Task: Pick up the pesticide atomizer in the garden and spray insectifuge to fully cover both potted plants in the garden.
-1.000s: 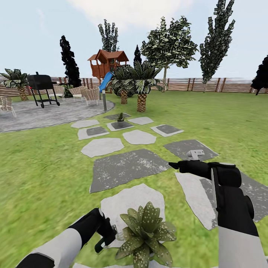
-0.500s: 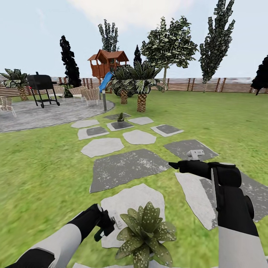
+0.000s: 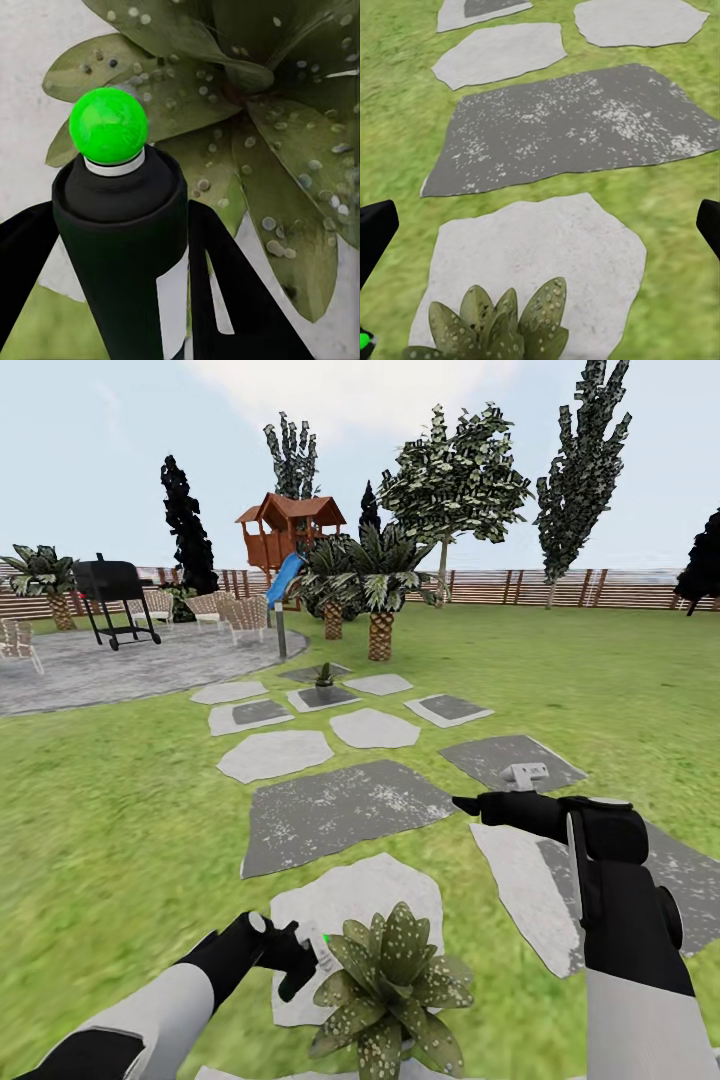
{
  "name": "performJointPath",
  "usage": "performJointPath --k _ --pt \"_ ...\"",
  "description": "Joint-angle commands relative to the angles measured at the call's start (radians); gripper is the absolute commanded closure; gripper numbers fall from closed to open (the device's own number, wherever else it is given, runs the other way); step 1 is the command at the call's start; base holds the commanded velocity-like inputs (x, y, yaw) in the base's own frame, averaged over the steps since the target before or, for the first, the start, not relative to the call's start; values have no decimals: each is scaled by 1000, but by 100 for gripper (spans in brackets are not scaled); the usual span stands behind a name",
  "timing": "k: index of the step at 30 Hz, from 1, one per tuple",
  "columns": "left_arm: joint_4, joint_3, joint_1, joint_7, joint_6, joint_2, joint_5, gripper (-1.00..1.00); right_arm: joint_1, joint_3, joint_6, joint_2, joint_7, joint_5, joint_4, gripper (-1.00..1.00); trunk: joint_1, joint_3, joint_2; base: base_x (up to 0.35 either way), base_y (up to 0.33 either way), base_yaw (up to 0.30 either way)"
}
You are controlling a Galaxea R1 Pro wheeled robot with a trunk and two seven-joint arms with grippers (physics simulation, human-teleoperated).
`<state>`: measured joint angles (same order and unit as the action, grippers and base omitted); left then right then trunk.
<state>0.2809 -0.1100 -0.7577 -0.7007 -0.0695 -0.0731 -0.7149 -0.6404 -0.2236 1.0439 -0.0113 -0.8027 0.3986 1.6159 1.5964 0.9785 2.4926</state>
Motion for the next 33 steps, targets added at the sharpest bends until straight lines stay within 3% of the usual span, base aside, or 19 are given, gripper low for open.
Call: performJointPath --k 1,5,8,12,14,17,25,33 --pt "2 0 0 -12 -5 0 0 100 -1 -2 3 -1 -10 10 1 -100 0 1 0 0 0 0" --pt "1 -2 3 -47 -13 13 -5 100 -1 -2 3 -1 -10 9 1 -100 0 1 0 0 0 0" --pt "-3 -20 6 -54 -71 19 -26 100 -1 -2 3 -1 -10 10 1 -100 0 1 0 0 0 0" --pt "-7 -47 6 -41 -120 10 -60 100 -1 -2 3 -1 -10 10 1 -100 0 1 0 0 0 0" --pt "-8 -83 6 -12 -154 3 -82 100 -1 -2 3 -1 -10 10 1 -100 0 1 0 0 0 0" --pt "-8 -107 7 9 -183 -14 -99 100 -1 -2 3 -1 -10 10 1 -100 0 1 0 0 0 0" --pt "-12 -112 10 34 -190 -35 -102 100 0 -1 3 -1 -10 9 1 -100 0 1 0 0 0 0" --pt "-25 -108 11 56 -184 -28 -94 100 4 0 3 -1 -11 9 1 -100 0 1 0 0 0 0"
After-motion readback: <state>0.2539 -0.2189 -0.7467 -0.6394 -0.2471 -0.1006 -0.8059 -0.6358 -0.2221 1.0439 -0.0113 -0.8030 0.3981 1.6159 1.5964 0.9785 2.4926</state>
